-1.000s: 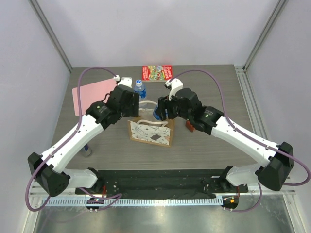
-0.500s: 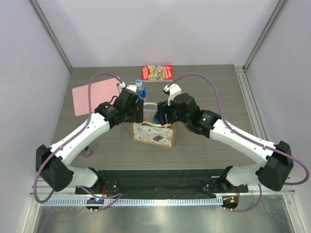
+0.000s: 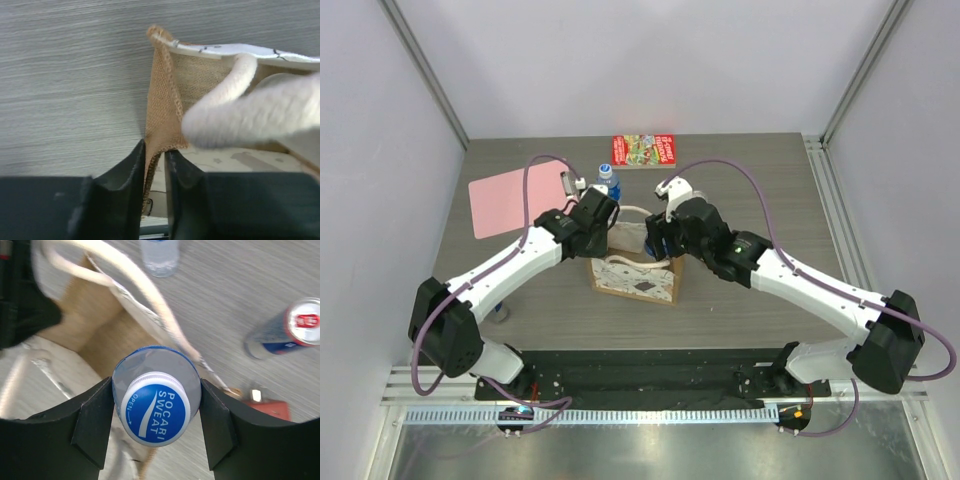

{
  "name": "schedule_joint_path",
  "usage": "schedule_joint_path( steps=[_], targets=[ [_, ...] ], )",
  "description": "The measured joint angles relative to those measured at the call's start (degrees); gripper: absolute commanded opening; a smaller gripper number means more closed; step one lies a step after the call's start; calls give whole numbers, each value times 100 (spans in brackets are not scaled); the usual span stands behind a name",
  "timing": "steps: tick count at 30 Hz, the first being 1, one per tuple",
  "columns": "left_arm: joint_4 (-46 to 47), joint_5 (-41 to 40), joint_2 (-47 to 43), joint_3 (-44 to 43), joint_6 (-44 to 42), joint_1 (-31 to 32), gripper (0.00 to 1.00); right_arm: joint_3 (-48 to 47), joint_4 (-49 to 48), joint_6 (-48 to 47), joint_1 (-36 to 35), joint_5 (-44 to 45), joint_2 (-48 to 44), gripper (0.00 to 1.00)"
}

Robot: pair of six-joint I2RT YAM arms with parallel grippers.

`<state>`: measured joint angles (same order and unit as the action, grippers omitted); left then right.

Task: Place the beverage into the canvas bag

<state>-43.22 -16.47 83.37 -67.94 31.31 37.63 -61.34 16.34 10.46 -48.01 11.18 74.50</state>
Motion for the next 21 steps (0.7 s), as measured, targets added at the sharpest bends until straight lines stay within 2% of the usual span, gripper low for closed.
schedule_joint_path(
  steps=[1,6,11,15,16,19,21],
  targets=[
    [-15,-52,0,-11,0,2,0,-22,85,-76,-2,105,0,1],
    [-68,-214,-7,-15,0,-2,0,-284,544,-341,0,656,94,1],
    [-35,-190,-7,-15,0,-2,0,-328,481,-435,-20,833,284,4],
    [-28,-177,-7,-15,0,-2,0,-328,343,-459,-28,933,566,17],
    [-20,-173,-7,-15,0,-2,0,-328,295,-461,-28,960,647,28],
    [-11,-170,-9,-15,0,-2,0,-330,155,-472,-28,1027,866,47],
    [-9,-168,-9,-15,2,-2,0,-345,107,-466,-28,1071,986,52]
  ],
)
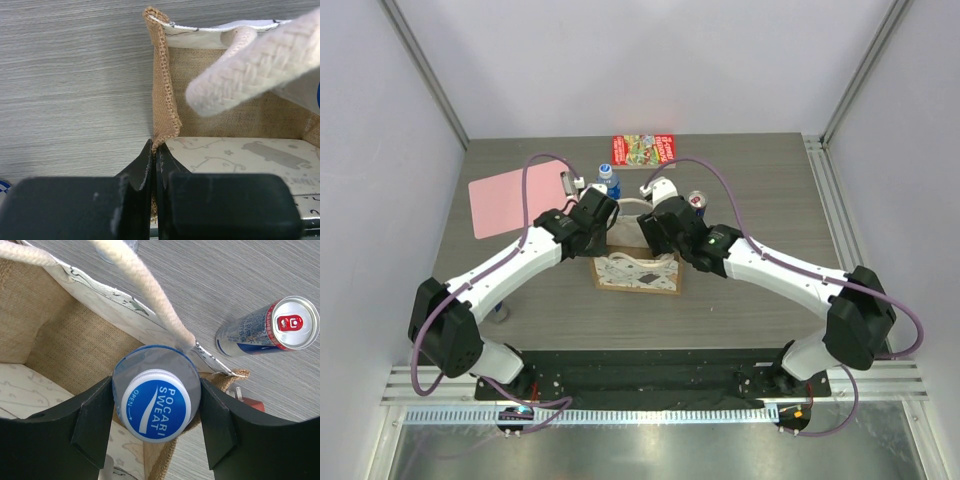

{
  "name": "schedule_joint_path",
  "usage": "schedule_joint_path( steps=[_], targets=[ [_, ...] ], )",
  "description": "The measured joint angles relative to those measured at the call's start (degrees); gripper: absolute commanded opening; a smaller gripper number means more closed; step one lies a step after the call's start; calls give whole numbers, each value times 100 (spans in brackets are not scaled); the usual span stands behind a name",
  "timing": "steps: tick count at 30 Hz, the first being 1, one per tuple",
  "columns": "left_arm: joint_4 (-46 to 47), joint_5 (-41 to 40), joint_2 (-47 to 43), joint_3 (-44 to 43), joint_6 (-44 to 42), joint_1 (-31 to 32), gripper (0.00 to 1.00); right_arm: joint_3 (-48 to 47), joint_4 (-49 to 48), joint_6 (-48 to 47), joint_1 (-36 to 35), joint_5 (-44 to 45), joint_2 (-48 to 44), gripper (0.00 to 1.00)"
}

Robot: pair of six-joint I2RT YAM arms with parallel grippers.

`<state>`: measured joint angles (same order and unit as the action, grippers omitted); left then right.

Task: Place the beverage into the canvas bag

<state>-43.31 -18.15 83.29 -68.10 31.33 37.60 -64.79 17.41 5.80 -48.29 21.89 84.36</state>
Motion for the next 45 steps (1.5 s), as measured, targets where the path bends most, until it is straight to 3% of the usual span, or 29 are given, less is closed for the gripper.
schedule_joint_path(
  steps=[13,29,32,33,36,39,45],
  targets=[
    [-4,83,-20,-2,-20,0,0,-37,-15,61,-2,129,37,71],
    [-153,190,-46,-37,-98,0,2,-669,28,214,17,387,-640,75],
    [-297,254,-46,-170,-219,0,18,-721,107,258,87,485,-638,75],
    [-358,256,-46,-223,-282,0,31,-745,151,289,133,503,-636,75],
    [-461,232,-55,-315,-435,0,51,-896,289,459,481,459,-599,74],
    [-476,227,-109,-313,-518,-2,59,-1154,400,678,988,256,-459,74],
    [-409,251,-356,-225,-595,-22,62,-1552,575,942,1606,-15,170,74]
  ],
)
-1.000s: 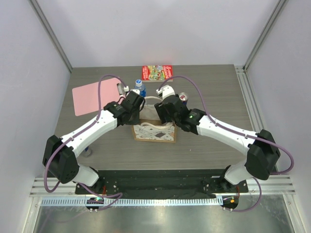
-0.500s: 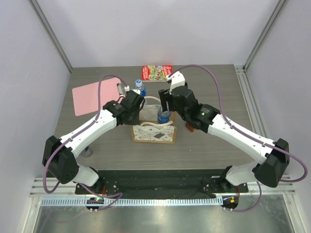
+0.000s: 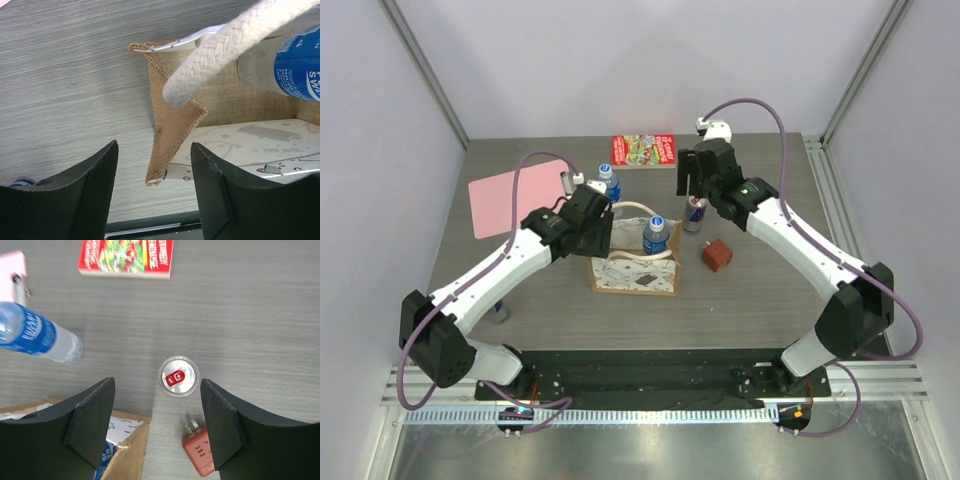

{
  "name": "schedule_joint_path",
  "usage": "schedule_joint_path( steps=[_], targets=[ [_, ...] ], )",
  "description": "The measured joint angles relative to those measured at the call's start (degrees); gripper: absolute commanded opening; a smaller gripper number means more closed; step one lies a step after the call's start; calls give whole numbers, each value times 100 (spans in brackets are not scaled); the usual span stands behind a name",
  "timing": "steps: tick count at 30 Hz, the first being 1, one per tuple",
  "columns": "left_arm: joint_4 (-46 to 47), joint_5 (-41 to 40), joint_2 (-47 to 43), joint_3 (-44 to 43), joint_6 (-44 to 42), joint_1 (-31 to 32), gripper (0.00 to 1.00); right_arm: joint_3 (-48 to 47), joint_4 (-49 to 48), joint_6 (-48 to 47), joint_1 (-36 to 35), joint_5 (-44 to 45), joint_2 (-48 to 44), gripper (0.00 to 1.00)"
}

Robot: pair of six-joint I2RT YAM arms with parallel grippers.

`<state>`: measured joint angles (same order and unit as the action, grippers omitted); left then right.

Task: Place the beverage into the canvas bag

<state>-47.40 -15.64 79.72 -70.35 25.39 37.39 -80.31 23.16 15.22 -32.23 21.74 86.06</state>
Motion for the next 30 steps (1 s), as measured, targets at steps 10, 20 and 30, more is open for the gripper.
schedule_joint_path(
  steps=[10,20,30],
  targets=[
    [48,98,-313,184,-66,-2,64,-50,361,59,179,-350,870,73],
    [90,136,-393,216,-83,-2,64,-92,389,-4,249,-199,1397,72],
    [92,136,-393,225,-92,-2,63,-90,380,-31,310,-188,1641,40]
  ],
)
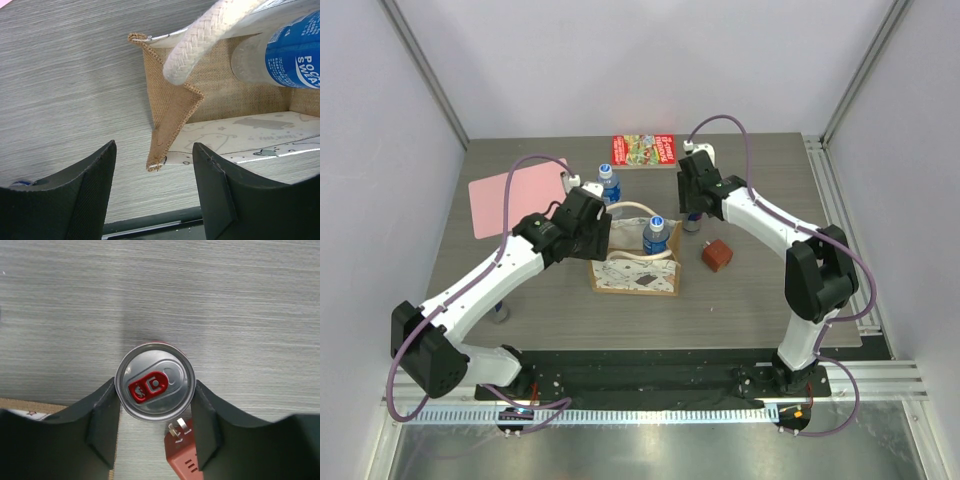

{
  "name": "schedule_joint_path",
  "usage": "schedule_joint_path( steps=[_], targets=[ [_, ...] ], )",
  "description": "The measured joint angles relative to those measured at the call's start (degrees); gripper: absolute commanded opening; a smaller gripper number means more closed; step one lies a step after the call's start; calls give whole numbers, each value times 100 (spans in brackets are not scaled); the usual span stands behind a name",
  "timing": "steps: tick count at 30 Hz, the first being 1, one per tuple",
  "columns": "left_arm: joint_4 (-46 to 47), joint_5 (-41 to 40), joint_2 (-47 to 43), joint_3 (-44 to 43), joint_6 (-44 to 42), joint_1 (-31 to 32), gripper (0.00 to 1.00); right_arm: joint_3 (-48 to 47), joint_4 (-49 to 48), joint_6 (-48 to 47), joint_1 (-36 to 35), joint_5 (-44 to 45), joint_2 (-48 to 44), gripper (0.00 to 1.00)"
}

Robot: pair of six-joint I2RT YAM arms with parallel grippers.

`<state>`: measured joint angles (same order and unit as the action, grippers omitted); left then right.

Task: Place the beverage into the canvas bag

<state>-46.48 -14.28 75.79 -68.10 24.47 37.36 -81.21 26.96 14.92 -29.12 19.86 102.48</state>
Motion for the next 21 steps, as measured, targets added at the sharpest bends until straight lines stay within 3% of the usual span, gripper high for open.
schedule_joint_path(
  steps=[4,7,15,21],
  targets=[
    [0,0,2,0,-9,0,61,0,11,-31,4,9,-17,15],
    [0,4,2,0,-15,0,59,0,175,-92,4,35,-101,1],
    [0,46,20,0,-76,0,52,-133,743,-219,4,160,-1086,1],
    [2,66,68,0,-94,0,40,-507,850,-260,-7,24,-1958,1]
  ],
)
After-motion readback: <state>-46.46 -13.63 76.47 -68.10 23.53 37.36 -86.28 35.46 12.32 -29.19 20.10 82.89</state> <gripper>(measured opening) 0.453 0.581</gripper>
